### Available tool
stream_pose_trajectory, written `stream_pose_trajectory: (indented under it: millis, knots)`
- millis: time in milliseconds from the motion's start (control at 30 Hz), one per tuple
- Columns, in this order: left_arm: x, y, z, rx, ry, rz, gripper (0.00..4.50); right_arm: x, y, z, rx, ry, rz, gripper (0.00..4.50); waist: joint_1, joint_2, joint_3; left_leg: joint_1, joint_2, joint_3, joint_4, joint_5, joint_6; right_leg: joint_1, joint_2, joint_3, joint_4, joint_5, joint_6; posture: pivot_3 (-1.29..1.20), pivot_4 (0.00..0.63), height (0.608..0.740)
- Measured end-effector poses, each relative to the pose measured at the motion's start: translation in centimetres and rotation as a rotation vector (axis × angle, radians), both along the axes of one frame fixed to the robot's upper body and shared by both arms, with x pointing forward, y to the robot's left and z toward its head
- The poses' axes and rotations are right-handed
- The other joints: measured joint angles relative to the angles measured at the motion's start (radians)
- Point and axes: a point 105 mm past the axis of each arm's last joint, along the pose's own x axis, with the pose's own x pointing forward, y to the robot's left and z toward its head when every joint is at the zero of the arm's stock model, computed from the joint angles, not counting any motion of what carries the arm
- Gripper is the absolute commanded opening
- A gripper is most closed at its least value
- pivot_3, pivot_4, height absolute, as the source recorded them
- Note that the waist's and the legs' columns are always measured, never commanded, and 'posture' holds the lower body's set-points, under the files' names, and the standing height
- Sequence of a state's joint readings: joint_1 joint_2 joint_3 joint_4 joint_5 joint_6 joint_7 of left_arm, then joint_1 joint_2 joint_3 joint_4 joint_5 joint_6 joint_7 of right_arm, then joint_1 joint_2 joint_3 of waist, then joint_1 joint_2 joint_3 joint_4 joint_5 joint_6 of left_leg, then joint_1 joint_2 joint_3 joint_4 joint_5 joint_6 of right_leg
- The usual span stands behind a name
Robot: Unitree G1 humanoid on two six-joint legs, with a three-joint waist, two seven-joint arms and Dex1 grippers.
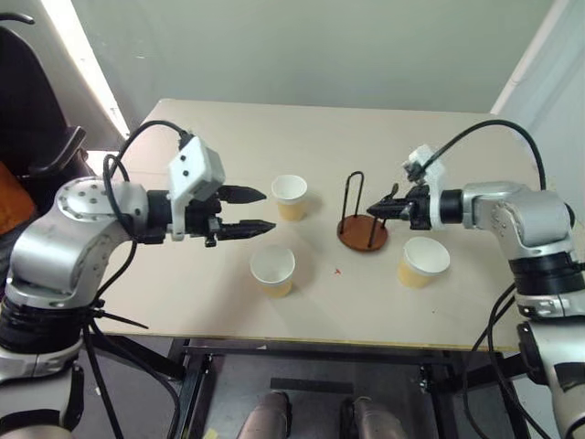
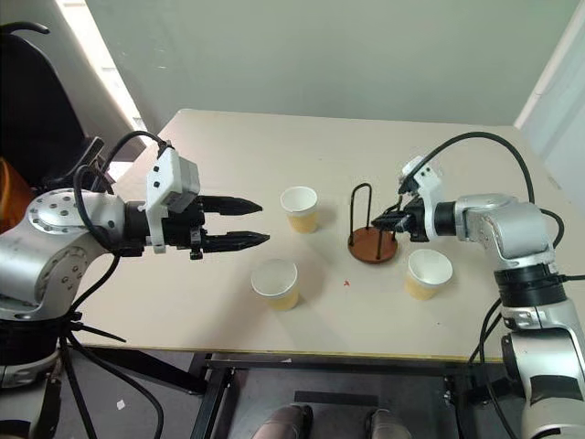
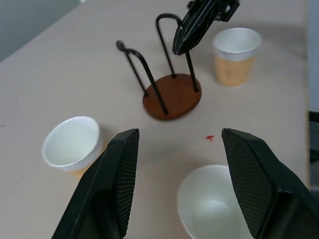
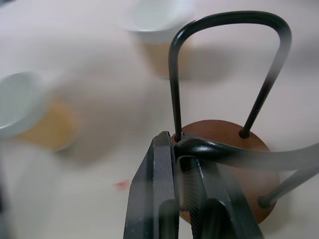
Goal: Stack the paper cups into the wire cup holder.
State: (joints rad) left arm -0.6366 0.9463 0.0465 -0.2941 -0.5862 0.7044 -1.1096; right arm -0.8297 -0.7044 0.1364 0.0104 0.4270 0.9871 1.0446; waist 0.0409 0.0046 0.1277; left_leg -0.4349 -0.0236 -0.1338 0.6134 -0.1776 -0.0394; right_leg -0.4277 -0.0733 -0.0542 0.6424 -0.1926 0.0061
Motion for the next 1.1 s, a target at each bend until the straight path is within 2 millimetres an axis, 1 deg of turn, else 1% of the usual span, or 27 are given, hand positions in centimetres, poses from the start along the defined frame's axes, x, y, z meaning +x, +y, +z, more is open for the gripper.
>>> stream_pose_trajectory:
  millis: [133, 200, 300, 400, 567, 633, 700, 800, 900, 1000, 1033, 1100]
  knots:
    - [-0.7, 0.0, -0.1, 0.022, 0.023, -0.054, 2.83, -3.7, 2.3, -1.5, 0.004, 0.022, 0.233, 0.03, -0.001, 0.0, 0.0, 0.0, 0.0, 0.0, 0.001, 0.001, 0.001, 0.0, 0.0, 0.0, 0.0, 0.0, 0.001, 0.0, 0.15, 0.74]
    - [-1.0, -0.1, -0.2, 0.031, 0.039, -0.081, 2.83, -4.5, 2.7, -1.8, -0.006, 0.021, 0.288, 0.03, -0.001, 0.0, 0.0, 0.0, 0.0, 0.0, 0.001, 0.002, 0.003, 0.0, 0.0, 0.0, 0.0, 0.001, 0.001, 0.0, 0.15, 0.74]
    - [-1.7, -0.2, -0.4, 0.064, 0.058, -0.124, 2.83, -5.0, 2.8, -2.3, -0.015, 0.016, 0.334, 0.03, -0.001, 0.0, 0.0, 0.0, 0.0, 0.0, 0.001, 0.002, 0.003, 0.001, 0.0, 0.001, 0.0, 0.001, 0.001, 0.0, 0.15, 0.74]
    - [-2.0, -0.1, -0.5, 0.075, 0.07, -0.138, 2.83, -5.1, 3.0, -2.7, -0.023, 0.011, 0.353, 0.03, -0.002, 0.0, 0.0, 0.0, 0.0, 0.0, 0.001, 0.003, 0.003, 0.001, 0.0, 0.001, 0.0, 0.001, 0.001, 0.0, 0.15, 0.74]
    - [-2.2, 0.2, -0.8, 0.091, 0.088, -0.142, 2.83, -4.6, 3.2, -3.1, -0.036, -0.02, 0.365, 0.03, -0.004, 0.0, 0.0, 0.0, 0.0, 0.0, 0.001, 0.004, 0.003, 0.001, 0.0, 0.001, 0.0, 0.001, 0.001, 0.0, 0.15, 0.74]
    - [-2.2, 0.3, -0.9, 0.095, 0.093, -0.137, 2.83, -4.3, 3.1, -3.5, -0.045, -0.015, 0.364, 0.65, -0.004, 0.0, 0.0, 0.0, 0.0, 0.0, 0.001, 0.004, 0.003, 0.001, 0.0, 0.001, 0.0, 0.001, 0.001, 0.0, 0.15, 0.74]
    - [-2.2, 0.3, -1.0, 0.097, 0.096, -0.135, 2.83, -4.3, 3.1, -3.7, -0.067, -0.01, 0.383, 1.17, -0.005, 0.0, 0.0, 0.0, 0.0, 0.0, 0.001, 0.003, 0.003, 0.001, 0.0, 0.0, 0.0, 0.001, 0.001, 0.0, 0.15, 0.74]
    - [-2.2, 0.4, -1.0, 0.101, 0.094, -0.131, 2.83, -4.3, 2.9, -3.7, -0.094, -0.02, 0.405, 2.19, -0.004, 0.0, 0.0, 0.0, 0.0, 0.0, 0.001, 0.003, 0.003, 0.001, 0.0, 0.0, 0.0, 0.001, 0.001, 0.0, 0.15, 0.74]
    - [-2.1, 0.4, -1.0, 0.103, 0.092, -0.13, 2.83, -4.3, 1.9, -3.5, -0.141, -0.034, 0.409, 3.24, -0.004, 0.0, 0.0, -0.001, 0.0, 0.0, 0.001, 0.003, 0.003, 0.001, -0.001, 0.0, 0.0, 0.001, 0.001, 0.0, 0.15, 0.74]
    - [-2.0, 0.4, -1.2, 0.102, 0.095, -0.131, 2.83, -4.7, 0.7, -2.3, -0.209, -0.07, 0.422, 4.31, -0.004, 0.0, 0.0, -0.001, 0.0, 0.0, 0.001, 0.002, 0.003, 0.001, -0.001, 0.0, 0.0, 0.0, 0.001, 0.0, 0.15, 0.74]
    - [-1.9, 0.4, -1.2, 0.102, 0.097, -0.131, 2.83, -4.9, 0.4, -1.7, -0.228, -0.088, 0.429, 4.44, -0.004, 0.0, 0.0, 0.0, 0.0, 0.001, 0.001, 0.002, 0.002, 0.001, -0.001, 0.0, 0.0, 0.0, 0.0, 0.0, 0.15, 0.74]
    - [-1.8, 0.1, -1.2, 0.101, 0.093, -0.147, 2.83, -5.5, -0.4, -0.7, -0.287, -0.124, 0.441, 4.44, -0.003, 0.0, 0.0, -0.001, 0.0, 0.001, 0.001, 0.002, 0.002, 0.0, -0.001, 0.0, 0.0, 0.0, 0.0, 0.0, 0.15, 0.74]
